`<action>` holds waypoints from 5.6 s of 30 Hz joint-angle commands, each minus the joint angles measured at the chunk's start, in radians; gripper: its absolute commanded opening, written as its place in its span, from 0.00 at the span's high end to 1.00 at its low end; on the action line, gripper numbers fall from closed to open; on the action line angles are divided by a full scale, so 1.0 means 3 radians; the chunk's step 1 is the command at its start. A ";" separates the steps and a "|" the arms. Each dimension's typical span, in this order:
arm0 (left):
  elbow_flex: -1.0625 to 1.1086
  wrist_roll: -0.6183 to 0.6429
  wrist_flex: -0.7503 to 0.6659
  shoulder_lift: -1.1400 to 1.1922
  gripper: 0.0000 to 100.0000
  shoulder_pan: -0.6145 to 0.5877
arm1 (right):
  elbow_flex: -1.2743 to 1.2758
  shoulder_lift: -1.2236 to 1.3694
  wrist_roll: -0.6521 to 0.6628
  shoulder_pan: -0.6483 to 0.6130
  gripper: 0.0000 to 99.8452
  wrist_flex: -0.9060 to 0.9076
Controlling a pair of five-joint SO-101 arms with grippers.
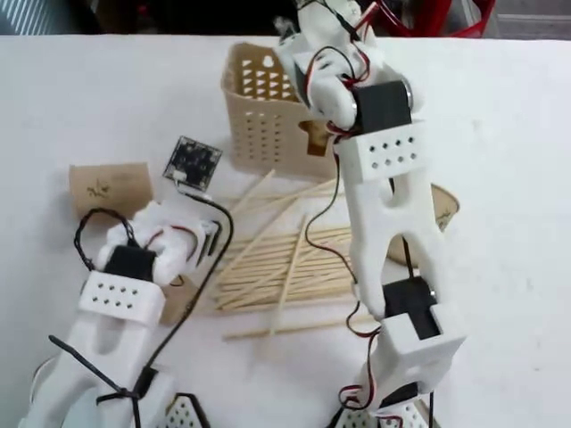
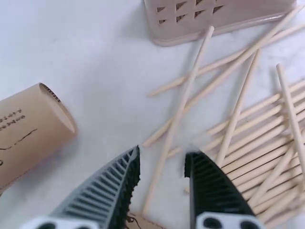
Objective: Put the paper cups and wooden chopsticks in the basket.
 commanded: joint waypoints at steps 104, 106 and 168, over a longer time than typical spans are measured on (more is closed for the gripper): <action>-0.0005 0.0020 -0.0087 -0.0084 0.83 0.0013 | 0.1412 -0.2340 0.1350 0.1476 0.98 0.1230; -0.0005 0.0020 -0.0087 -0.0084 0.83 0.0013 | 0.1417 -0.2355 0.1028 0.1343 0.98 0.1082; 0.0077 0.0020 -0.0220 -0.0079 0.83 0.0038 | 0.1805 -0.1061 0.0230 0.0274 0.78 -0.0708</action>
